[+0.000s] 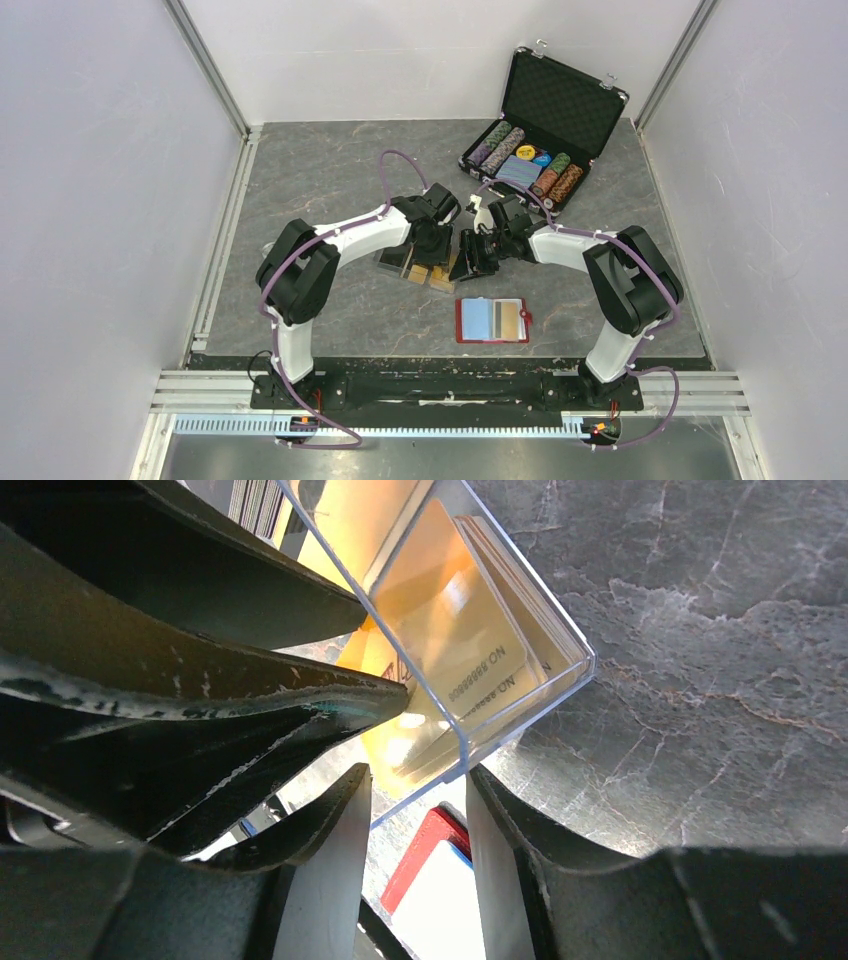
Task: Put the credit cards into the card holder
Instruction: Pick up the credit card from the storage box.
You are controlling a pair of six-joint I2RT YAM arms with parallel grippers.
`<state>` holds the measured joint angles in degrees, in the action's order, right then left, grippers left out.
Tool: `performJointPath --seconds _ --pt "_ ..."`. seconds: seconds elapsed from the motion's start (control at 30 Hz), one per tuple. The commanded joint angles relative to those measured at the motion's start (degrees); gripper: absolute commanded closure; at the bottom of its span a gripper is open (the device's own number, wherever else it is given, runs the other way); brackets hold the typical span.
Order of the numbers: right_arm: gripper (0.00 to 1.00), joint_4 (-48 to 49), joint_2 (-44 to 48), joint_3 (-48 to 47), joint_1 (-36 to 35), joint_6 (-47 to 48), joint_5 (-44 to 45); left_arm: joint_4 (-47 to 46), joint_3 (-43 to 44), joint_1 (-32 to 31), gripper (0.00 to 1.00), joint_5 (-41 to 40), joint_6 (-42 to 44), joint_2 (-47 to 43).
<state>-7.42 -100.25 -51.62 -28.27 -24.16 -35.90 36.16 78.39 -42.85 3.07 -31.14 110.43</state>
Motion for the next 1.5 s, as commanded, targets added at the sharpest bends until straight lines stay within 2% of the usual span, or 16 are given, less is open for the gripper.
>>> performJointPath --seconds 0.0,0.2,0.4,0.8,0.97,1.1,1.23,1.47 --pt "0.58 0.3 0.3 0.8 -0.2 1.2 -0.2 0.1 0.0 0.1 0.53 -1.3 1.4 -0.5" --pt "0.58 0.3 0.3 0.9 -0.3 1.4 -0.3 -0.3 -0.2 0.1 0.57 -1.0 1.4 -0.6" --pt "0.57 0.1 0.2 0.9 -0.3 1.6 -0.3 -1.4 -1.5 0.2 0.51 -2.0 1.2 -2.6" --pt "0.57 -0.8 0.7 0.2 -0.2 2.2 0.0 -5.4 -4.2 0.3 0.46 -2.9 0.9 -7.7" --pt "0.56 -5.2 3.3 -3.1 -0.2 4.8 3.9 -7.9 -6.9 1.9 0.46 -0.4 -0.5 -8.9" --pt "0.49 -11.0 6.0 -6.3 -0.2 7.2 12.0 -12.0 -10.8 3.8 0.47 3.6 -2.2 -10.4" --pt "0.43 -14.4 7.6 -8.4 -0.3 9.2 16.4 -15.5 -13.9 5.2 0.48 6.3 -4.1 -11.6" --pt "0.47 -15.4 9.5 -12.1 -1.1 11.5 17.9 -21.6 -18.3 7.8 0.5 11.3 -7.1 -12.7"
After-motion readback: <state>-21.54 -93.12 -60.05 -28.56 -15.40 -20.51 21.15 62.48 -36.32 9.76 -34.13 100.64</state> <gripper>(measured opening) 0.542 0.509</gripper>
